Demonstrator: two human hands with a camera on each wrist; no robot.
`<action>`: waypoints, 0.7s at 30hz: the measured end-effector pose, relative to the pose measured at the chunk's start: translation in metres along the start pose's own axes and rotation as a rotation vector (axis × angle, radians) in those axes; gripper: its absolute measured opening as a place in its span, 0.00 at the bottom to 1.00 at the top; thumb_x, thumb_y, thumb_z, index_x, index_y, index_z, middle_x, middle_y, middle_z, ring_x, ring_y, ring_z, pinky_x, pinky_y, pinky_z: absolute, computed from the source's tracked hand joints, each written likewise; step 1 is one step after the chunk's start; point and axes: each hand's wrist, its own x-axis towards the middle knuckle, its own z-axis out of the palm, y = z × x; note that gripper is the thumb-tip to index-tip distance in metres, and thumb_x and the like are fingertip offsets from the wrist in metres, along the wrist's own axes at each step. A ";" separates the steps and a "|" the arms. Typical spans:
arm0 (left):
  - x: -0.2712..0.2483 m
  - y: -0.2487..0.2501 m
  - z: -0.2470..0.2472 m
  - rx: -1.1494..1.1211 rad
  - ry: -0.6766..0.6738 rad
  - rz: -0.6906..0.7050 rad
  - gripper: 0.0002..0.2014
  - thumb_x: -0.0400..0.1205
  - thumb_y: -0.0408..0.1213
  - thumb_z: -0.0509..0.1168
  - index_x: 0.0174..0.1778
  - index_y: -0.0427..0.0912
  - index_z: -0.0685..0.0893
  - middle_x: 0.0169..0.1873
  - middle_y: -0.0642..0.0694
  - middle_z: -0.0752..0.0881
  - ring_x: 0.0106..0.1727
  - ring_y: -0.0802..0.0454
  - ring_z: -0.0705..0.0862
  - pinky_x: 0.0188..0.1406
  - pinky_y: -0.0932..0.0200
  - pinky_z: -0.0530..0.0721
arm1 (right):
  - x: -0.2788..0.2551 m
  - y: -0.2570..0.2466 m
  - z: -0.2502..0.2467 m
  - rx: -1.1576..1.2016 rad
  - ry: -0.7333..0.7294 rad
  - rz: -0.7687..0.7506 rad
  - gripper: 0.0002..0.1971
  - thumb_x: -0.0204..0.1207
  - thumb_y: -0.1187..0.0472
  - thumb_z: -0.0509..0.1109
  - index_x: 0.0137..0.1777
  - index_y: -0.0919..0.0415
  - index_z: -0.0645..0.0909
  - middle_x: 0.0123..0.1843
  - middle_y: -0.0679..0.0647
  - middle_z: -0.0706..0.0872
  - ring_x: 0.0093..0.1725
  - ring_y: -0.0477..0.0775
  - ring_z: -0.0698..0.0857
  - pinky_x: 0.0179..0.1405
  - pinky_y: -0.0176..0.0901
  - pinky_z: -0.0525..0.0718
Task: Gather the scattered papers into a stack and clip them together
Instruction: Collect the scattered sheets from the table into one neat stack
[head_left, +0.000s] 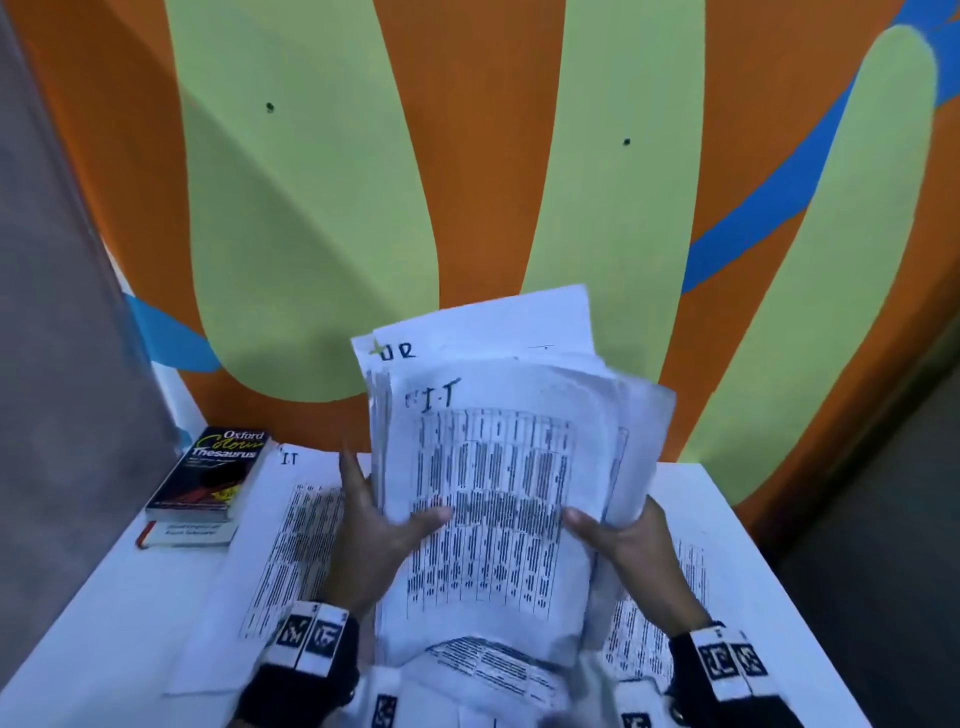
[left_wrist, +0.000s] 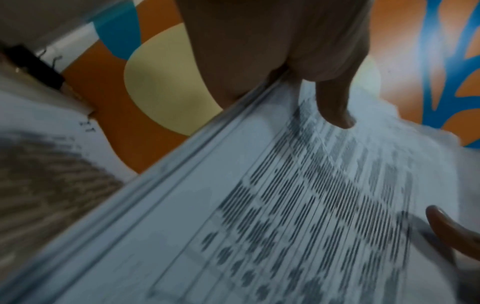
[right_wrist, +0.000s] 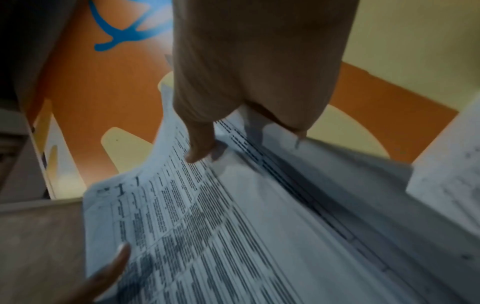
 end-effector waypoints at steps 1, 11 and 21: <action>-0.003 0.004 0.004 -0.028 -0.021 0.000 0.62 0.66 0.36 0.80 0.82 0.53 0.38 0.76 0.59 0.54 0.75 0.56 0.60 0.73 0.55 0.58 | -0.001 0.000 -0.003 0.002 0.001 -0.011 0.25 0.62 0.66 0.81 0.61 0.65 0.80 0.51 0.55 0.92 0.50 0.53 0.91 0.43 0.41 0.89; -0.004 -0.005 0.022 -0.063 -0.026 0.138 0.18 0.65 0.50 0.79 0.36 0.38 0.85 0.28 0.45 0.90 0.27 0.58 0.85 0.29 0.66 0.78 | -0.011 -0.003 0.002 0.016 0.144 -0.105 0.24 0.55 0.58 0.83 0.53 0.60 0.84 0.45 0.48 0.93 0.45 0.44 0.91 0.45 0.44 0.91; 0.006 0.006 0.011 -0.161 -0.127 0.139 0.39 0.58 0.46 0.84 0.64 0.50 0.75 0.50 0.53 0.89 0.52 0.59 0.88 0.46 0.62 0.88 | -0.010 -0.021 -0.001 0.105 0.140 -0.258 0.46 0.54 0.65 0.83 0.72 0.40 0.66 0.60 0.39 0.86 0.62 0.45 0.85 0.54 0.40 0.87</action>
